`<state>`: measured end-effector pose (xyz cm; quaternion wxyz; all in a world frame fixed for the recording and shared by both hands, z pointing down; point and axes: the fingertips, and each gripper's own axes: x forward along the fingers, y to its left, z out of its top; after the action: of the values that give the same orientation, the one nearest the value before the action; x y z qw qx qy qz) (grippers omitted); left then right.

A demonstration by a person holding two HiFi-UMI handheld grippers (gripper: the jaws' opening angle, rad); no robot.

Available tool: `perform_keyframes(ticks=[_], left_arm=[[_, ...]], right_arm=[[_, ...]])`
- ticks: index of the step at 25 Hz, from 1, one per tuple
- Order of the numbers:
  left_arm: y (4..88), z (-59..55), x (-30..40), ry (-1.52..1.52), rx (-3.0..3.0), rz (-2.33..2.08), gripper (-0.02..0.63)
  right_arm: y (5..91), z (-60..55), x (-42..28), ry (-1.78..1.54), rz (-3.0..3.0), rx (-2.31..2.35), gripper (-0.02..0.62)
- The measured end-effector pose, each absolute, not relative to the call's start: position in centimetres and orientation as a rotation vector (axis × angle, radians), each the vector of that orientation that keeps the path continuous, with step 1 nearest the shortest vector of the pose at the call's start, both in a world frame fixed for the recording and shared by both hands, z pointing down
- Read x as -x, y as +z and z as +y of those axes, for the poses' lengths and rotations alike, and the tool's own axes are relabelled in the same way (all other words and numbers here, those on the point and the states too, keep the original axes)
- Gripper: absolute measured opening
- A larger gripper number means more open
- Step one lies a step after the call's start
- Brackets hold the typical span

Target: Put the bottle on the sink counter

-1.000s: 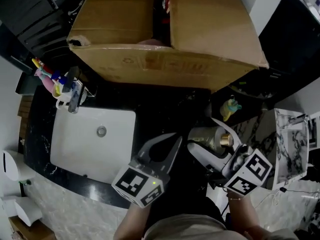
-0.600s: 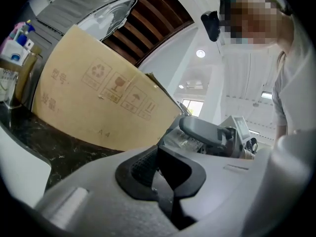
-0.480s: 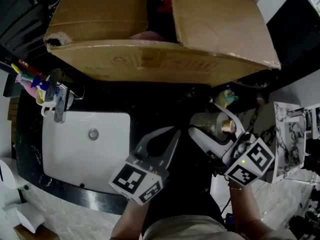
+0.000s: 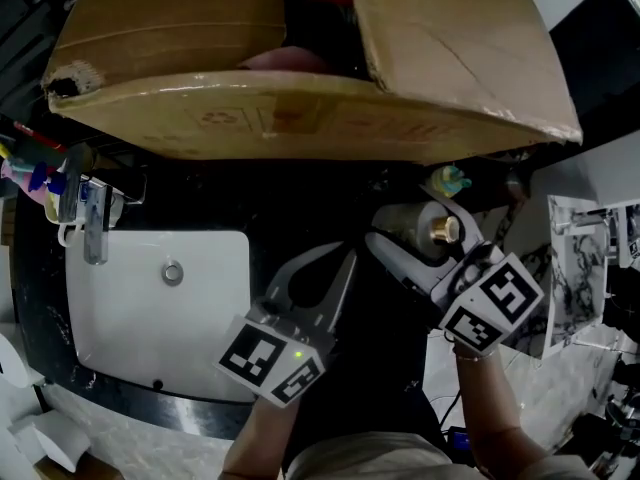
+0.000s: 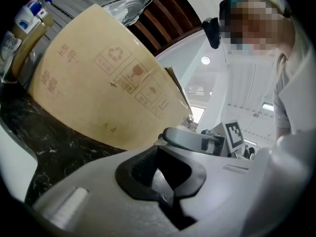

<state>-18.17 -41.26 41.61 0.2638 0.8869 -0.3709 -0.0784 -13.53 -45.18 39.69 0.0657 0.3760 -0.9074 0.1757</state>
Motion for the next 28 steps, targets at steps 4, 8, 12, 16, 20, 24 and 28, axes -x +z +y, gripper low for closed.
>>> perform_keyframes(ticks=[4,8,12,16,20,24,28], left_arm=[[42.1,-41.6,17.8,-0.245,-2.410,-0.969,0.008],[42.3,-41.9,18.0,-0.254,-2.410,-0.971,0.008],[42.6,-42.0,18.1,-0.248,-2.406,-0.971,0.008],[42.8,-42.0,18.1,-0.243,-2.408,-0.965,0.008],[43.0,-42.2,17.6,-0.184,-2.432,-0.956,0.008],[42.6,-42.6,17.3,-0.186,-2.453,-0.946,0.008],[42.7,-42.9,17.5,-0.191,-2.448,-0.953,0.008]], right_arm=[[41.1,-46.5,13.3,0.552,-2.697,-1.165,0.342],[42.3,-47.4,13.2,0.529,-2.654,-1.167,0.342],[44.2,-48.1,13.2,0.530,-2.602,-1.128,0.342],[45.9,-48.7,13.4,0.506,-2.557,-1.103,0.342],[47.0,-49.0,13.8,0.422,-2.503,-1.060,0.342],[47.8,-49.5,14.0,0.378,-2.461,-1.033,0.342],[48.2,-49.8,14.2,0.352,-2.439,-1.015,0.342]])
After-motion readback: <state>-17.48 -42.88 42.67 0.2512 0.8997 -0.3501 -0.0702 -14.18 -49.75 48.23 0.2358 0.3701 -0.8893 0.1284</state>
